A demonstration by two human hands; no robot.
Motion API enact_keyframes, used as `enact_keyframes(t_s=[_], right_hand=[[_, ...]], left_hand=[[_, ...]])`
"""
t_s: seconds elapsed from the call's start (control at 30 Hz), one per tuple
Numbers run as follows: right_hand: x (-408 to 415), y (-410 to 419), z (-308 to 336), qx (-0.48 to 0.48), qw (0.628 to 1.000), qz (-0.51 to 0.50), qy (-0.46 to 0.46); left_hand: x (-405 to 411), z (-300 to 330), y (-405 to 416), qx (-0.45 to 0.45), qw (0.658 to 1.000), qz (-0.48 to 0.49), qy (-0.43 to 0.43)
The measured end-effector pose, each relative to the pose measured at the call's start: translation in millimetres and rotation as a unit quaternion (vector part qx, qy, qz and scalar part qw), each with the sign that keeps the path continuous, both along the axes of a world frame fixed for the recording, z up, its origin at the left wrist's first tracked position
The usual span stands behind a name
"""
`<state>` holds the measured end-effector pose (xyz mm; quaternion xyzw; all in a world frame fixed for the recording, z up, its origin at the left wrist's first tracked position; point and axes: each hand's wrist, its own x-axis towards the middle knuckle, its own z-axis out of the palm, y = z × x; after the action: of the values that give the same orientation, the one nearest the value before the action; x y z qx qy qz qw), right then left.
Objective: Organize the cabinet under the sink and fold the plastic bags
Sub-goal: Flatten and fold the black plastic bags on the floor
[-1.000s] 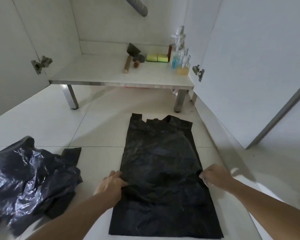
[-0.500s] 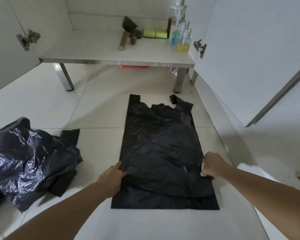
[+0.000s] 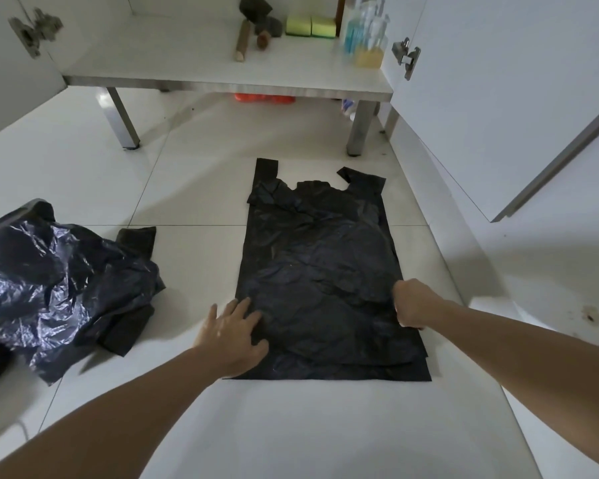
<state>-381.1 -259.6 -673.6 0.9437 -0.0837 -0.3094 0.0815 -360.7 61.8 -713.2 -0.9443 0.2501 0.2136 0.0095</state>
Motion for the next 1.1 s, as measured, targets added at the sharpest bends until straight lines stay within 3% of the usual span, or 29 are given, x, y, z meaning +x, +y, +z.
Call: enact_keyframes(t_s=[0.3,0.43,0.53,0.63,0.8,1.1], right_hand=[[-9,10,0,-0.050,0.997,0.045,0.032],[-12,23,-5,-0.134,0.988,0.077,-0.020],[-12,31,-16,-0.067,0.991,0.099,-0.061],[-13,36,-26,0.021,0.993,0.111,0.018],[-27,34,-38,0.008,0.991,0.118,0.063],[-41,33,-38,0.008,0.991,0.124,0.052]], left_hand=[[-6,-10,-5,-0.003,0.999,0.011,-0.032],[-4,-19,-6,0.046,0.998,-0.027,-0.029],[-5,-25,-4,0.073,0.996,-0.053,0.002],[-9,-30,-2,0.079,0.995,-0.061,0.019],[-15,-31,0,0.073,0.995,-0.068,0.023],[-21,-30,-1,0.068,0.995,-0.078,0.009]])
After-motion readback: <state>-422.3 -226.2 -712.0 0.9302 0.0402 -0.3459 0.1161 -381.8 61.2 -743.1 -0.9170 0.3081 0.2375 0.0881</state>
